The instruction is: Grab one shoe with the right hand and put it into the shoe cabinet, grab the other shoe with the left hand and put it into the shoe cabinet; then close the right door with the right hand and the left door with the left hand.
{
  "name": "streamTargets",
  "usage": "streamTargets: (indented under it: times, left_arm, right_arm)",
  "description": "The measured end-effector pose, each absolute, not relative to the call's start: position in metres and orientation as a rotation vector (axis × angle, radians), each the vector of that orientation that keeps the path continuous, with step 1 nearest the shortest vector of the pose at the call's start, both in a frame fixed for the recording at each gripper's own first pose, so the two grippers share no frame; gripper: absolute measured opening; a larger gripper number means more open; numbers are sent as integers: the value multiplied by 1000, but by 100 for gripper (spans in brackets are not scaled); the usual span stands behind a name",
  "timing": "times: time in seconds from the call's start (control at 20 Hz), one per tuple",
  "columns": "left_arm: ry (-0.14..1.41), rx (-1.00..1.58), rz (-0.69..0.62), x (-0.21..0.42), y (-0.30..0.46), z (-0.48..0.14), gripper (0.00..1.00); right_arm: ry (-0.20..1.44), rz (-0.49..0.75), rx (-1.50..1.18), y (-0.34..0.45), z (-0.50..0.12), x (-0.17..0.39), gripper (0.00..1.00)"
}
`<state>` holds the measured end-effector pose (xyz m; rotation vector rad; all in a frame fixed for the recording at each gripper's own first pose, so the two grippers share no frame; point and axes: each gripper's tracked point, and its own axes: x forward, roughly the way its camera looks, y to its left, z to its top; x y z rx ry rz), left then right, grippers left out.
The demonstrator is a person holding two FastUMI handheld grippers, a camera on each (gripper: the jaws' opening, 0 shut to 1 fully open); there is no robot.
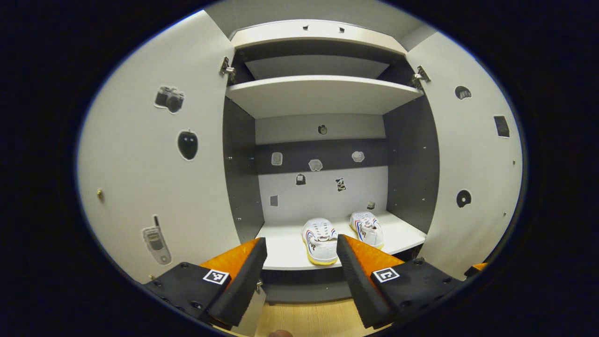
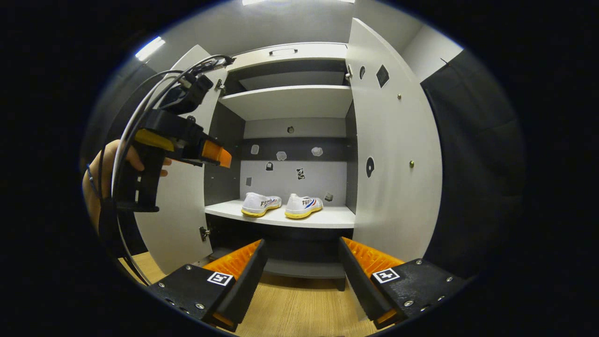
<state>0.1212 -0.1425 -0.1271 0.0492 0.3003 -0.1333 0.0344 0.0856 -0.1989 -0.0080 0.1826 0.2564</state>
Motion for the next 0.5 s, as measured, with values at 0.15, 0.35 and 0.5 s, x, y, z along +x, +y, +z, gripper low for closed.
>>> streamTargets:
  times: [0.15, 0.35, 0.5]
  left_arm:
    - [237, 17, -142, 79, -129, -93, 95]
    - [156, 22, -160, 34, -107, -54, 94]
    - [138, 21, -165, 9, -88, -42, 95]
  right_arm:
    - [157, 258, 5, 80, -171, 18, 93]
    - [118, 206, -12, 48, -135, 11, 92]
    - [92, 128, -52, 8, -113, 16, 93]
